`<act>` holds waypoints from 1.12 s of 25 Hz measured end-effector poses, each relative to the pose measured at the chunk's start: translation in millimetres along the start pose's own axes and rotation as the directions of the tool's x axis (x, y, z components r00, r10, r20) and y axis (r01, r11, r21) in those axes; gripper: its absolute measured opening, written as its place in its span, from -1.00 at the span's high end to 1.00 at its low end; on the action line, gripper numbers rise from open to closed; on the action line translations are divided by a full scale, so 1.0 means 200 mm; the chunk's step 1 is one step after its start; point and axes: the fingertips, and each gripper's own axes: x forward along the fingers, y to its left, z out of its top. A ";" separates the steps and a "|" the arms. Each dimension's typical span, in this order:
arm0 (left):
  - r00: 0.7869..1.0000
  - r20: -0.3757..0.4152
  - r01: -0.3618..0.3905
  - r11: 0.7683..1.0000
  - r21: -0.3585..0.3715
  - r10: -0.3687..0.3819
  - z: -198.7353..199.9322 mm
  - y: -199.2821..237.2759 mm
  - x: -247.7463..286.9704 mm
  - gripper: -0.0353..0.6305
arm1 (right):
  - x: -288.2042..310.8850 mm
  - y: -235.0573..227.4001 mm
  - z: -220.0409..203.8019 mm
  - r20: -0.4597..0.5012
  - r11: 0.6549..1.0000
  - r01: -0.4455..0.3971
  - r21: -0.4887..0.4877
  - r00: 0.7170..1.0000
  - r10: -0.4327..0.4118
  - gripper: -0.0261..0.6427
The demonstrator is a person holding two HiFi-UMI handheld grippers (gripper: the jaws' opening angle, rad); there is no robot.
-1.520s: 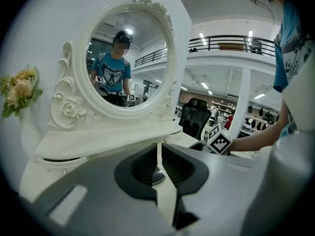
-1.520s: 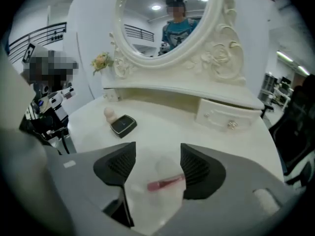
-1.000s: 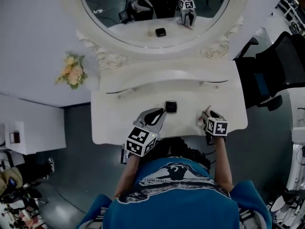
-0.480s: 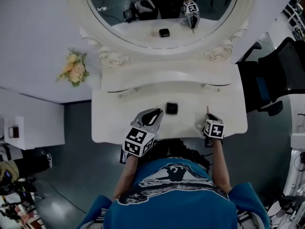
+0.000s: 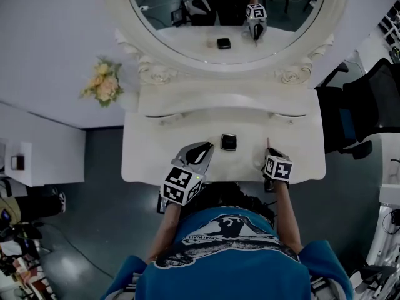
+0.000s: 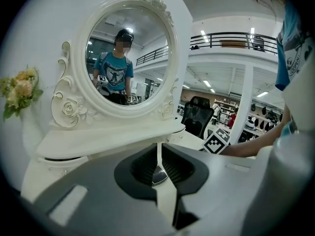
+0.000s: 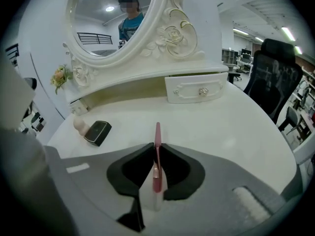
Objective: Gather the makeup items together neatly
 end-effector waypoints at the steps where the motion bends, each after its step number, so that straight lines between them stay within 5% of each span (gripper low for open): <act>1: 1.000 0.002 -0.005 1.000 -0.002 0.005 0.00 0.00 -0.01 0.76 | 0.01 0.03 0.01 0.001 1.000 -0.010 -0.010 1.000 0.010 0.78; 15: 0.992 0.024 -0.122 0.991 -0.047 0.123 -0.05 0.08 -0.18 0.76 | 0.15 0.38 0.12 -0.013 0.987 -0.143 -0.076 0.990 0.142 0.78; 23: 0.985 0.019 -0.167 0.984 -0.069 0.169 -0.09 0.10 -0.26 0.76 | 0.21 0.41 0.09 -0.025 0.991 -0.122 0.049 0.992 0.123 0.78; 28: 0.981 0.014 -0.190 0.979 -0.080 0.191 -0.12 0.12 -0.31 0.76 | 0.21 0.41 0.09 -0.011 0.995 -0.089 0.038 0.996 0.090 0.78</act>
